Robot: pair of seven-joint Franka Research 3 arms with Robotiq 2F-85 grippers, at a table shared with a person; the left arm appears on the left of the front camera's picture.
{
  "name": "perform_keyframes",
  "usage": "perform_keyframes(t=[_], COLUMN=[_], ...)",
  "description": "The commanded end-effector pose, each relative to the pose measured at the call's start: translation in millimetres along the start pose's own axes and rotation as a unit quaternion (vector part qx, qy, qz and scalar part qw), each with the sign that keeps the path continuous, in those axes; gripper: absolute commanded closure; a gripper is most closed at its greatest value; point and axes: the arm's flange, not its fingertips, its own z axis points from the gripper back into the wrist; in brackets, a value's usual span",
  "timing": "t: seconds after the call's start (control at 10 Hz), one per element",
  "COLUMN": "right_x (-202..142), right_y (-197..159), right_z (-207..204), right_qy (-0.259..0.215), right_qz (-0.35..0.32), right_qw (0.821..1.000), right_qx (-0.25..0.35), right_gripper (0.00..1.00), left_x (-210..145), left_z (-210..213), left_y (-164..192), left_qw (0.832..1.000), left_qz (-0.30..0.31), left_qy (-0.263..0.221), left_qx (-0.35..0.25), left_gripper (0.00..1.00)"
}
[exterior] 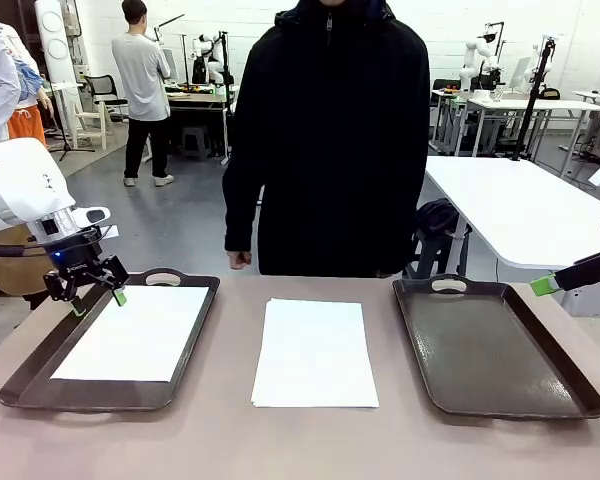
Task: Sort the A4 documents.
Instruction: Place the A4 Paper in the designated Handle tray, then receive the A4 Paper.
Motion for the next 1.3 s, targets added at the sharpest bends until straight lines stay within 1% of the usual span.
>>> perform_keyframes(t=[0.0, 1.2], right_x=[-0.8, -0.8], right_y=[-1.3, -1.3], right_z=[-2.0, -2.0], right_qy=[-0.003, -0.003], right_qz=[-0.001, -0.001], right_qw=[1.0, 1.0], right_qx=[0.008, 0.008], right_gripper=[0.0, 0.0], left_x=[-1.0, -1.0], left_z=[-1.3, -1.3], left_y=[-0.1, -0.1], left_qw=[1.0, 1.0], left_qz=[-0.007, -0.007], left_qy=[0.005, 0.005], left_qx=[-0.001, -0.001], left_gripper=[0.0, 0.0])
